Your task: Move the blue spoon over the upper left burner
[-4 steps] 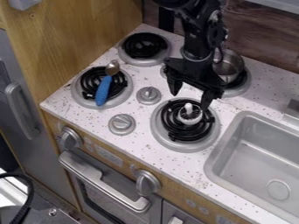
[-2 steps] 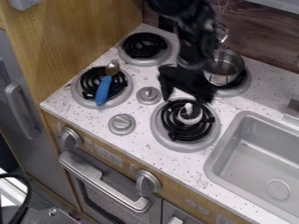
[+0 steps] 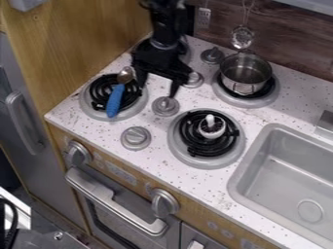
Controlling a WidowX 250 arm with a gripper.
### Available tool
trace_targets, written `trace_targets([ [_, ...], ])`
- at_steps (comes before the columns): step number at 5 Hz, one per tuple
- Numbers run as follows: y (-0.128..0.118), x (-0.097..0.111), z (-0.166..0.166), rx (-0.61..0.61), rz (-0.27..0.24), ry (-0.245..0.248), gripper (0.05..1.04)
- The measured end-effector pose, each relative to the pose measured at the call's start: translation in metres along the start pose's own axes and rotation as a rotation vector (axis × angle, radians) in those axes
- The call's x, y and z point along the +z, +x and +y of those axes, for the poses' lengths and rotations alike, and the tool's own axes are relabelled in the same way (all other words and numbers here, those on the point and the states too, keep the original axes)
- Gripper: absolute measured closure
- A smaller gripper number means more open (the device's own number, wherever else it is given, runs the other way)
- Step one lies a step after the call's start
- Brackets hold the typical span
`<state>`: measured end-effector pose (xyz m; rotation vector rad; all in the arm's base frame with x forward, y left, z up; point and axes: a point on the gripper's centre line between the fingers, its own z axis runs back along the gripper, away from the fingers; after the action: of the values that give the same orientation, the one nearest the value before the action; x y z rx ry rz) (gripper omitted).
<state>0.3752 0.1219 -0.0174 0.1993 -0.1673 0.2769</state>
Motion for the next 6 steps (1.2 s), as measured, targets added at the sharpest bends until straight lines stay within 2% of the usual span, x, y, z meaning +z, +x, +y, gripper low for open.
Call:
trace_targets([
  [1,0.0,-0.023,0.04,0.097,0.049,0.028,0.085],
  [2,-0.011,-0.032,0.07,0.152,0.102,0.068,0.085],
  [4,-0.024,-0.053,0.073,0.248,0.18,0.008,0.086],
  [5,-0.023,-0.055,0.066,0.247,0.181,-0.035,0.119],
  [6,-0.023,-0.055,0.057,0.217,0.156,-0.02,0.395],
])
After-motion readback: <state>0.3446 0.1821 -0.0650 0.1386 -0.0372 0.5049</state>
